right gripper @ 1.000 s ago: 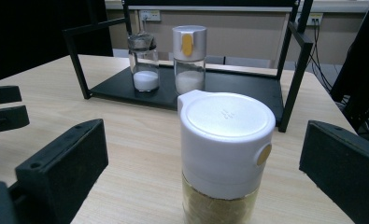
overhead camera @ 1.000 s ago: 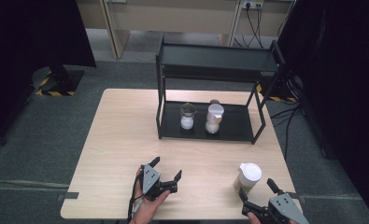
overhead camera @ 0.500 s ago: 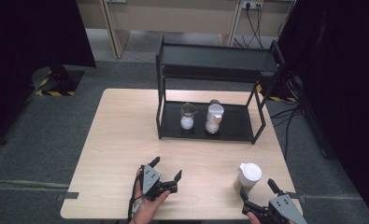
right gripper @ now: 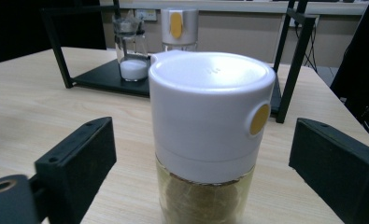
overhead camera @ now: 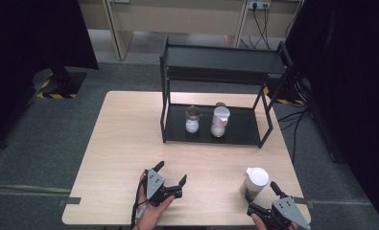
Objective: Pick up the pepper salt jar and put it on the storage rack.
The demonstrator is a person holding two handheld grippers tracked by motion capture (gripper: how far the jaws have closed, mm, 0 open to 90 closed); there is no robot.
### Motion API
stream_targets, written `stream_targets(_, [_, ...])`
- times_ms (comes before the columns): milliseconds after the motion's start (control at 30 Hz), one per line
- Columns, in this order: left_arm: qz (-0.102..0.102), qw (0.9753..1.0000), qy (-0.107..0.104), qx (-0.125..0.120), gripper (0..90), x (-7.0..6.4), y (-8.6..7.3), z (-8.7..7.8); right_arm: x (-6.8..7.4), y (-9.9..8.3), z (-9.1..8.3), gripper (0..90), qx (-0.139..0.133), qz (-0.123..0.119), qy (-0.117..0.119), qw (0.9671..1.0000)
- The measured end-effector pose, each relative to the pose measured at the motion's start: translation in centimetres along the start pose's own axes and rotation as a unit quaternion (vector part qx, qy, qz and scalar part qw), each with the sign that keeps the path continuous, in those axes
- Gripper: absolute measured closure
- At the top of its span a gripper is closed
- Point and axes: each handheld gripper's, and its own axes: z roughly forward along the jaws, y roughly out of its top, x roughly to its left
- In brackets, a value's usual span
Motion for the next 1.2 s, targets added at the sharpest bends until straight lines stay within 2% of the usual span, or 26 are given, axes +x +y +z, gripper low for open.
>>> stream_targets(267, [0.000, 1.0000, 0.000, 0.000, 3.9, 0.0, 0.0, 0.0, -0.4, -0.3, 1.4, 14.8, 0.015, -0.009, -0.009, 0.9998])
stream_targets(467, [0.000, 1.0000, 0.000, 0.000, 3.9, 0.0, 0.0, 0.0, -0.3, -0.6, 2.0, 18.6, 0.021, -0.017, -0.007, 0.9996])
stream_targets(833, [-0.001, 1.0000, -0.001, -0.001, 3.9, 0.0, 0.0, 0.0, -0.4, -1.0, 2.8, 29.4, 0.021, -0.015, 0.003, 0.9997])
stream_targets(1200, [0.000, 1.0000, -0.001, 0.000, 3.9, 0.0, 0.0, 0.0, -0.4, -1.3, 2.8, 30.6, 0.010, -0.010, 0.004, 0.9999])
